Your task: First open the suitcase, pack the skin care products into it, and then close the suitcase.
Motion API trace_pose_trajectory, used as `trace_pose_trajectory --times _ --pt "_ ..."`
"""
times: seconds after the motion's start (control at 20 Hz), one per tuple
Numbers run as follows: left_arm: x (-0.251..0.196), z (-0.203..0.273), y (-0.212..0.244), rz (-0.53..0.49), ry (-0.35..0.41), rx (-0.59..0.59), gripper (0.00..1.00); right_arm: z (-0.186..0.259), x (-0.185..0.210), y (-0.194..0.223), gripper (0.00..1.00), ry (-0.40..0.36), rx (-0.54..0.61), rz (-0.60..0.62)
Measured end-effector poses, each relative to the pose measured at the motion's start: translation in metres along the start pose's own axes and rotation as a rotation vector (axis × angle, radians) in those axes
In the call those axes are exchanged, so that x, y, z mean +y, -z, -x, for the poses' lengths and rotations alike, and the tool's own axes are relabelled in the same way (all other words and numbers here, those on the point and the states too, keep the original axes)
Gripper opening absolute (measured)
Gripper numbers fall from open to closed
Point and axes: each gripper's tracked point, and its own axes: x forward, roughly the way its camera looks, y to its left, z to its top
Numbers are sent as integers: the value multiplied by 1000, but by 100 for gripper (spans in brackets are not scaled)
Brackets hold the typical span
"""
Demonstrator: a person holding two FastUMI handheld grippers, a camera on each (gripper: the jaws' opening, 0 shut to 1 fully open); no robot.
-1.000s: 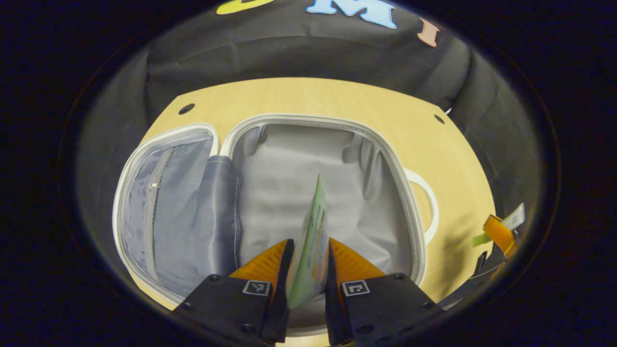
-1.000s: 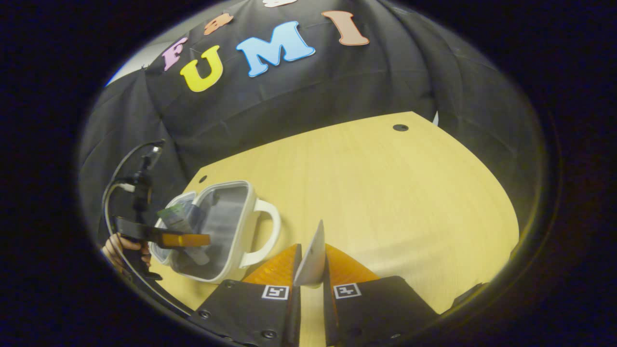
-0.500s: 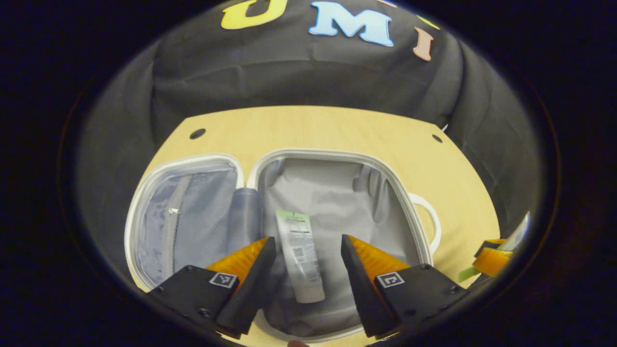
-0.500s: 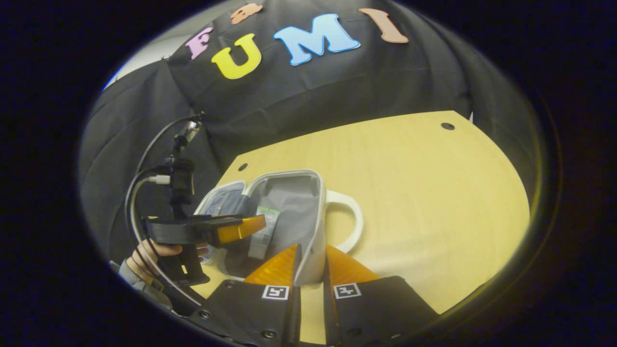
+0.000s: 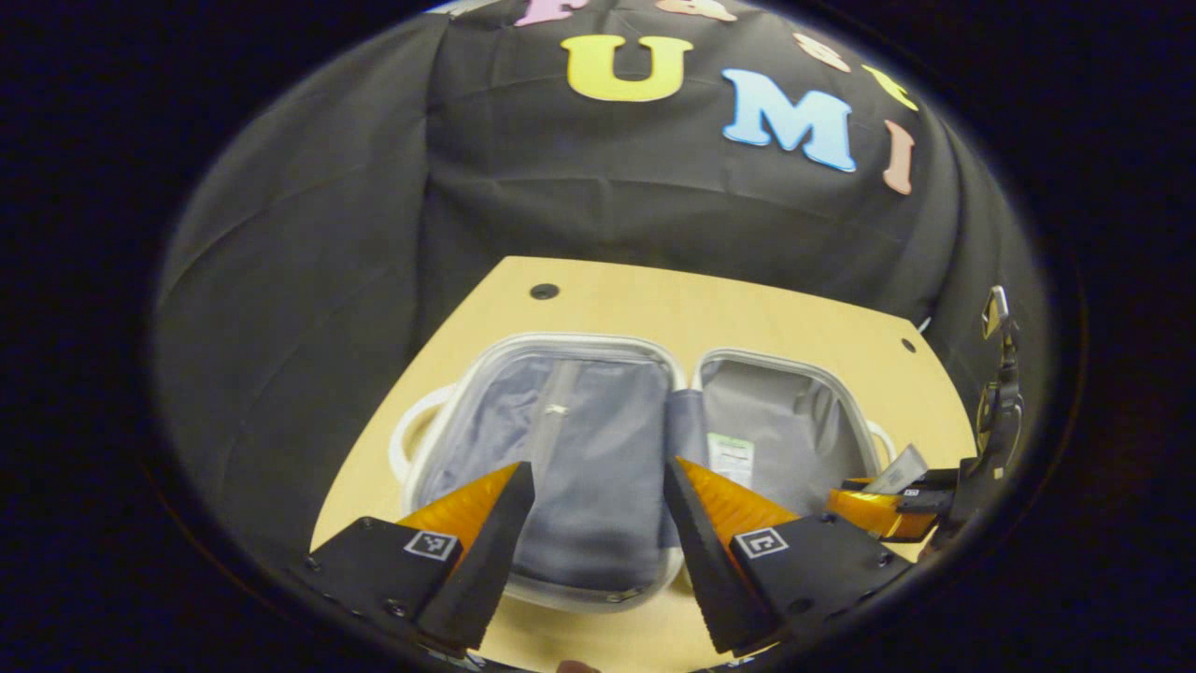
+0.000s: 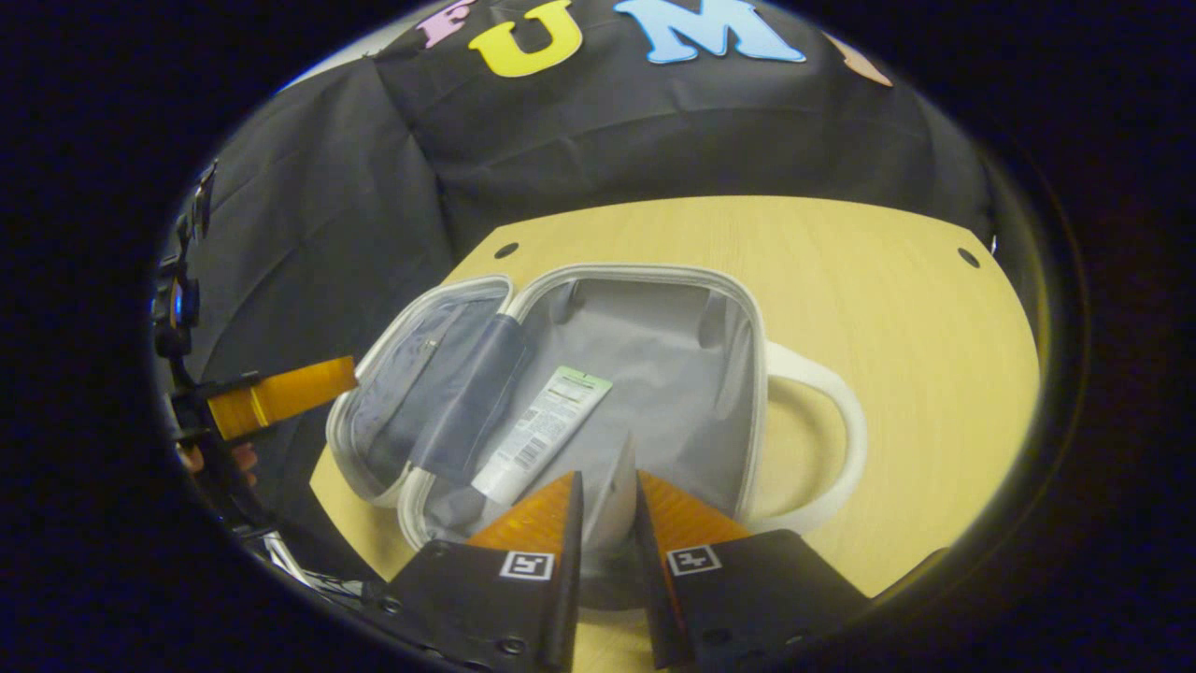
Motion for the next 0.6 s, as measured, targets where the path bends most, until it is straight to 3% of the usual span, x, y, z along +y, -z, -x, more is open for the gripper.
trace_pose_trajectory --times 0.1,0.15,0.25,0.3,0.6 --pt "34 3 1 38 -47 -8 92 0 1 -7 57 11 -40 22" --pt "54 3 0 52 -72 -11 92 6 1 -12 86 27 -66 29" --pt "87 3 -3 75 -121 -12 94 17 0 -22 100 57 -121 39" --pt "100 3 -6 87 -134 -18 94 23 -1 -27 95 65 -148 43" --pt "177 -30 -30 113 -190 -11 92 61 -20 -41 95 166 -256 53"
